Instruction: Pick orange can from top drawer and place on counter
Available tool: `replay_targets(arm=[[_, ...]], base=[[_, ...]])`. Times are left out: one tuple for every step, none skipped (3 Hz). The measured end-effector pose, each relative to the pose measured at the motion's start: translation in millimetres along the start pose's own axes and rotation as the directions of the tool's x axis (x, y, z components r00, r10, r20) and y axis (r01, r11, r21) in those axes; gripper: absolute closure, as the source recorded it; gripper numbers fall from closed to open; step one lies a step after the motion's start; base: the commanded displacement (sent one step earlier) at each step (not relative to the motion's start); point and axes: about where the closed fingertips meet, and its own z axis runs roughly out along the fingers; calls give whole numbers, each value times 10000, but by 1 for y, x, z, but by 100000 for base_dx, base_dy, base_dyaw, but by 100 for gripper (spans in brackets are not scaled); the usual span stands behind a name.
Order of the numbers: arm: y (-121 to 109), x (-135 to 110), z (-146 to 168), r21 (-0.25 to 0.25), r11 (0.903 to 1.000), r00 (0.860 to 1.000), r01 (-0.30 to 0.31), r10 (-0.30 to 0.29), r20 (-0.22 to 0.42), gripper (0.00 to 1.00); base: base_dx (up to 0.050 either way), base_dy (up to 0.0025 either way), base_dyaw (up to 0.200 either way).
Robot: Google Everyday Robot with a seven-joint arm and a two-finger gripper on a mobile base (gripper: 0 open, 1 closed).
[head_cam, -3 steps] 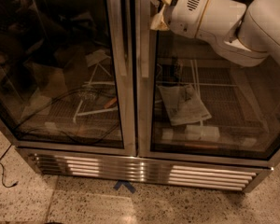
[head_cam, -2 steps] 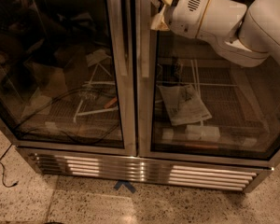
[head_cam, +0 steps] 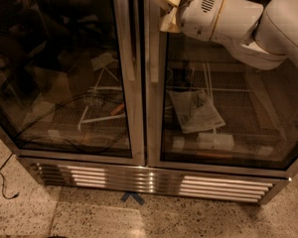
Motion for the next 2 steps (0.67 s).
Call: replay_targets(arm=[[2,-1,-4,0,10000,10000,0,0,0,54],[5,0,-5,0,10000,10000,-1,1,0,77]], base=[[0,0,0],[0,0,0]])
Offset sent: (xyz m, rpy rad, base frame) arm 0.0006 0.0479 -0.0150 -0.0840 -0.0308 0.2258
